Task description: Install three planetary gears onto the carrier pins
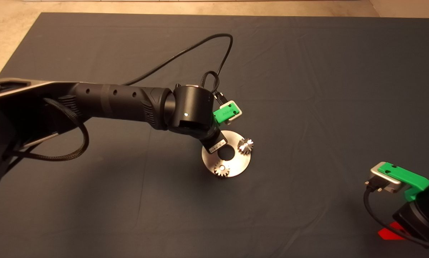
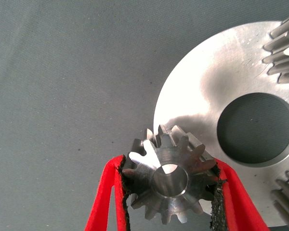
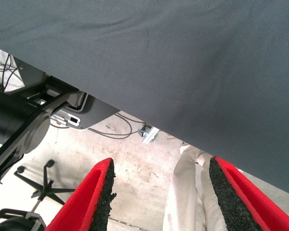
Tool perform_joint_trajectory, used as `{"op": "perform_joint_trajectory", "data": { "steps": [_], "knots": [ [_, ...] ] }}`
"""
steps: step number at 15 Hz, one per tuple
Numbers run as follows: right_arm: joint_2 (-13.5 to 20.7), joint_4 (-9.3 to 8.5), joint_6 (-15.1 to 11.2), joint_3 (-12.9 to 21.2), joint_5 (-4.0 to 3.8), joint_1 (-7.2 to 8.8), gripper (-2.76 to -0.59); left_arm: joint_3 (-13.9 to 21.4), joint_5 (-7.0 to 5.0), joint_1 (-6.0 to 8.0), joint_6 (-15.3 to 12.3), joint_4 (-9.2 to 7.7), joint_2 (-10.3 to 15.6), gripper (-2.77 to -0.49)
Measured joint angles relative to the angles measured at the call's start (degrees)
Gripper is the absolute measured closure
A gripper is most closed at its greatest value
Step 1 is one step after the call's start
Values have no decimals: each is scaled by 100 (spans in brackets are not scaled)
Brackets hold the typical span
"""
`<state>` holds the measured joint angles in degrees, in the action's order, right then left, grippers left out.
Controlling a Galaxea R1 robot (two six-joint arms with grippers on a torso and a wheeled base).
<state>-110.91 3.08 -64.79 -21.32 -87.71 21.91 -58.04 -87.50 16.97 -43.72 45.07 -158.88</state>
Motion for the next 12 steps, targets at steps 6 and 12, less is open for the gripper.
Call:
{"op": "perform_joint_trajectory", "data": {
  "steps": [6, 12],
  "knots": [
    [-2, 0, 0, 0, 1, 0, -144, -91, 2, 0, -83, 0, -60, -68],
    [-2, 0, 0, 0, 1, 0, -144, -190, 63, 0, -232, -23, -113, -67]
  ]
}}
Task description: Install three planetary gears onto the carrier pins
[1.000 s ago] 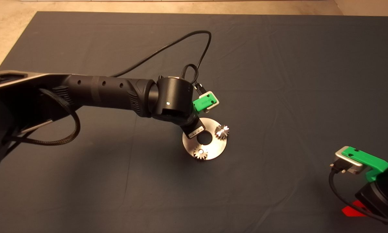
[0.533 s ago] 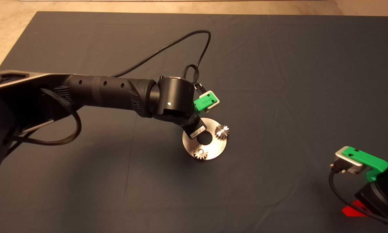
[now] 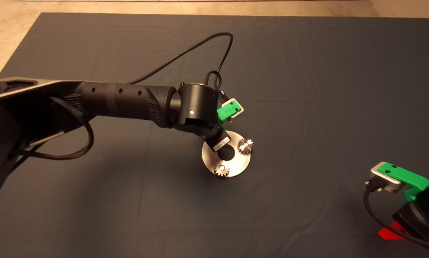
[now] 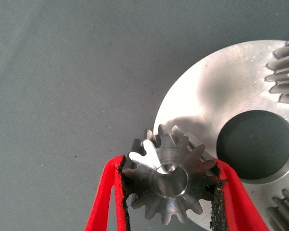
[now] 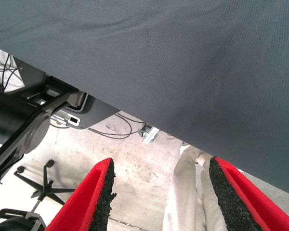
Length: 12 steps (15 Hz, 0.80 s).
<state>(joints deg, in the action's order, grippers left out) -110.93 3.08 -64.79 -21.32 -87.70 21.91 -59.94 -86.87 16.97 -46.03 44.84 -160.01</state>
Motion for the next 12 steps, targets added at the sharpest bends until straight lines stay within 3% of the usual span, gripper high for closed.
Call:
{"op": "perform_joint_trajectory", "data": {
  "steps": [2, 10, 12],
  "knots": [
    [0, 0, 0, 0, -1, 0, -144, 0, 57, -22, -51, -29, 0, -67],
    [0, 0, 0, 0, -1, 0, -144, 0, 77, -72, -68, -26, 23, -67],
    [7, 0, 0, 0, -9, 0, -144, -4, 85, -156, -68, 44, 30, -67]
  ]
}}
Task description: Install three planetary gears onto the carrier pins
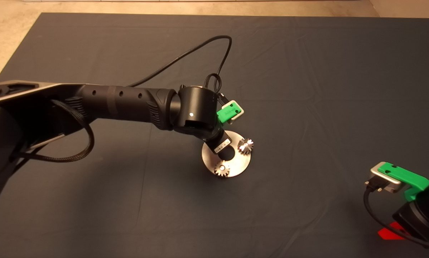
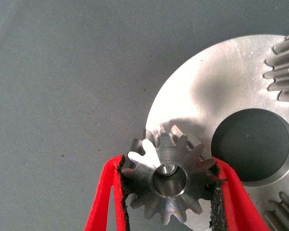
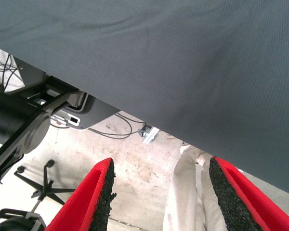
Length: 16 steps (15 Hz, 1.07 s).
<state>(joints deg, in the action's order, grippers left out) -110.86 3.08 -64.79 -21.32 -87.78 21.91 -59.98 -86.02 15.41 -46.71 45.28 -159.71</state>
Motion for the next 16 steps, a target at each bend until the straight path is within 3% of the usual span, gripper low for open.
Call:
{"op": "perform_joint_trajectory", "data": {
  "steps": [16],
  "knots": [
    [-5, 0, 0, 2, 7, 0, -144, -5, 0, -26, 0, 36, 0, -70]
  ]
}}
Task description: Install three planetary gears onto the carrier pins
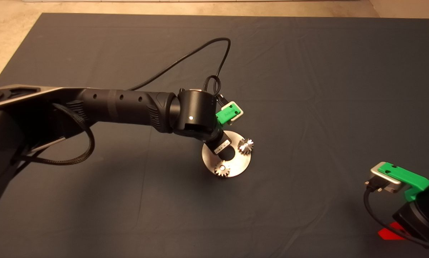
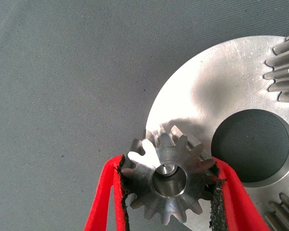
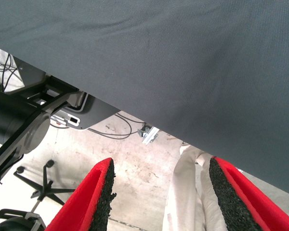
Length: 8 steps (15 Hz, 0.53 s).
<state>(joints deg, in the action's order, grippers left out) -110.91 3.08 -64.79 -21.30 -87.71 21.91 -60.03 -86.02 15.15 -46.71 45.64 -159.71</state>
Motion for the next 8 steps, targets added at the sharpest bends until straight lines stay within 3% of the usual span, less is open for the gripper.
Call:
{"op": "perform_joint_trajectory", "data": {
  "steps": [8],
  "knots": [
    [13, 0, 0, 0, 0, 0, -144, -27, 21, 11, -2, -20, -2, -91]
  ]
}}
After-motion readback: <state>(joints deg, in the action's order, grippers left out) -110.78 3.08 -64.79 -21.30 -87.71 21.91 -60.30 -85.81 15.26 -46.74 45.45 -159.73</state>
